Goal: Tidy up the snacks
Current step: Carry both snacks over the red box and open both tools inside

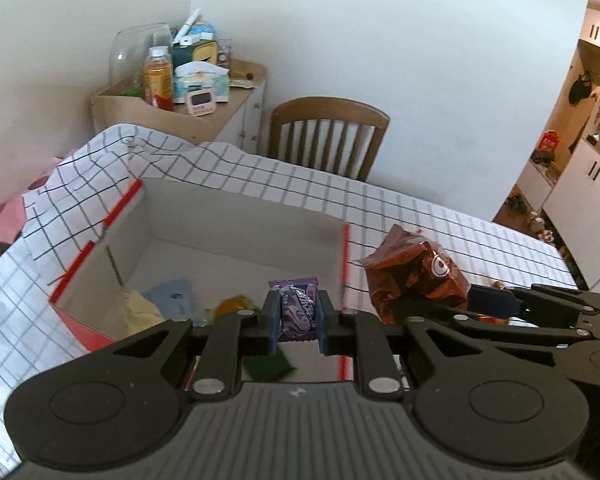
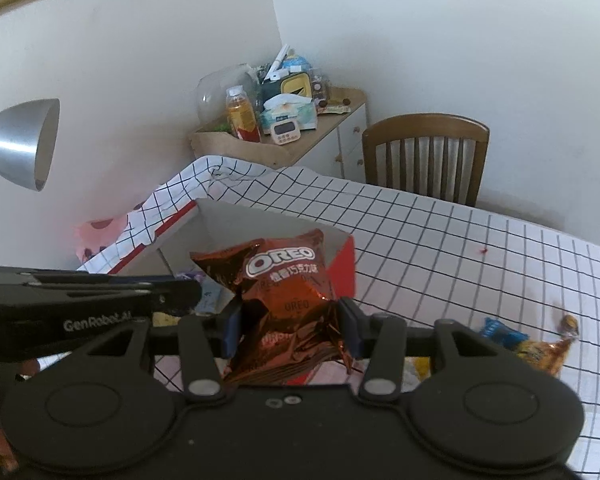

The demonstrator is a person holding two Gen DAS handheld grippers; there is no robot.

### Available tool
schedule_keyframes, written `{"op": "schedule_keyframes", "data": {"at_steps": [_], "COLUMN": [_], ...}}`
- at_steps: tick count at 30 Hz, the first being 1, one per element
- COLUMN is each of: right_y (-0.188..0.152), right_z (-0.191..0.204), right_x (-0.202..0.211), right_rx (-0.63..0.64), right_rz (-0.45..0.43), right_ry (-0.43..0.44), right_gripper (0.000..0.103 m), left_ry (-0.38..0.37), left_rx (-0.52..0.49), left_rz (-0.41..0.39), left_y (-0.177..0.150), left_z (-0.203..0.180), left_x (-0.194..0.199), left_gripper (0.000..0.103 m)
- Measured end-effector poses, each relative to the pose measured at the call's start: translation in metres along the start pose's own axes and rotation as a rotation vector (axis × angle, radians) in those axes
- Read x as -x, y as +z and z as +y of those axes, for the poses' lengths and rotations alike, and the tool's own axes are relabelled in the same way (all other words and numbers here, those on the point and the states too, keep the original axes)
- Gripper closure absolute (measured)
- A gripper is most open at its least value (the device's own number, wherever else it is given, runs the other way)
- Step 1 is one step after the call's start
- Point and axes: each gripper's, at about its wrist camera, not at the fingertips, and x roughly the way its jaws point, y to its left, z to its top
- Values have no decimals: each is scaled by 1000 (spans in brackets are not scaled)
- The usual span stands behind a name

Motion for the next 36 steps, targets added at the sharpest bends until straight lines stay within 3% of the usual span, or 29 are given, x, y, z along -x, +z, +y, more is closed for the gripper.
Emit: {"op": "schedule_keyframes", "data": {"at_steps": [20, 36], "right_y": [23, 14], "right_z": [55, 62], "right_x": [-109, -179], "right_rx": [152, 249], "right_rz": [91, 222], "right_ry": [-45, -82], "right_gripper": [56, 55], "left_ry": [146, 151], "left_rx": [28, 5], "left_rz": [80, 230], "left_y": [28, 26], "left_z": [93, 112], "left_x": [-62, -132], "left_gripper": [85, 85]}}
